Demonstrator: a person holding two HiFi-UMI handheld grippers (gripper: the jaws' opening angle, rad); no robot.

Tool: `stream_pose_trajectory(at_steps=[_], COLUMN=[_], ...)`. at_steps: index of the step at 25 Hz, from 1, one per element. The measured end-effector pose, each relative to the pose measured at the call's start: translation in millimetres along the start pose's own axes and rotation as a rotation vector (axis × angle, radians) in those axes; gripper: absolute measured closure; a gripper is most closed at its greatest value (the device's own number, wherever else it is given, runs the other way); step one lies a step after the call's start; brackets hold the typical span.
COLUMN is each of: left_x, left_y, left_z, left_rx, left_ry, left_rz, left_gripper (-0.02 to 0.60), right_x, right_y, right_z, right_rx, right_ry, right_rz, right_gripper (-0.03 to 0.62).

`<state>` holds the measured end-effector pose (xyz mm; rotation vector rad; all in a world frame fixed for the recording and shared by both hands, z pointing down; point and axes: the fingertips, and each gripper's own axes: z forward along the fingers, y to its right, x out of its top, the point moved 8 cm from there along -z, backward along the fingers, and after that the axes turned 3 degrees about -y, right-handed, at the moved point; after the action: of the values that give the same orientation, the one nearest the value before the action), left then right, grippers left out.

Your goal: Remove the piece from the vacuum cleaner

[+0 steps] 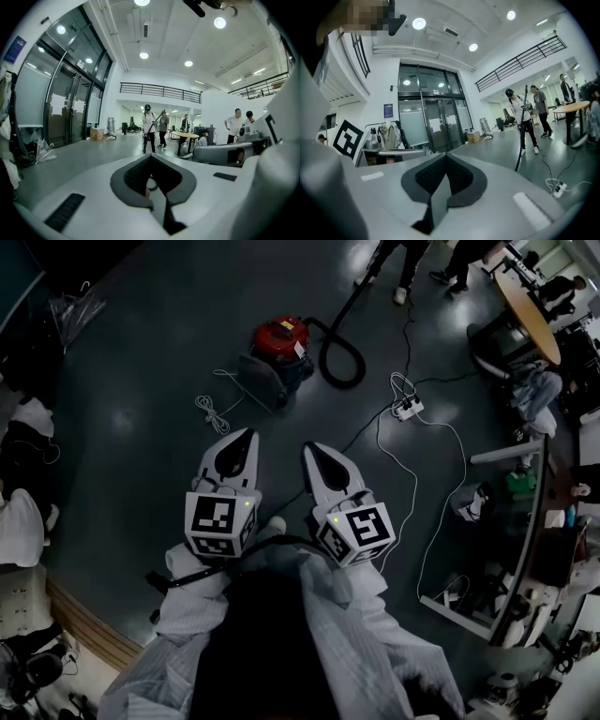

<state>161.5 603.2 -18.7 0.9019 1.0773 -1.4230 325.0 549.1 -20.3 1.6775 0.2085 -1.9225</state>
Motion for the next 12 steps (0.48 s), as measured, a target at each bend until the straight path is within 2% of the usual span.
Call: stream_pose_trajectory(at_steps=[5,12], left_x=[-2,-5], left_y=[-10,-39], left_z=[12,58], left_rx=[0.007,-0.004], left_ry=[-0.02,-0.085], left_rz=[-0.003,0.002], left_gripper=[0.577,0.577], right_x=[-3,-9], right_y=[5,31], right_z=[16,62], right_rx=[0.005,-0.007], right_ry=[-0.009,-0.049], right_rz=[0.016,0.072], right_gripper=[0.592,0.592])
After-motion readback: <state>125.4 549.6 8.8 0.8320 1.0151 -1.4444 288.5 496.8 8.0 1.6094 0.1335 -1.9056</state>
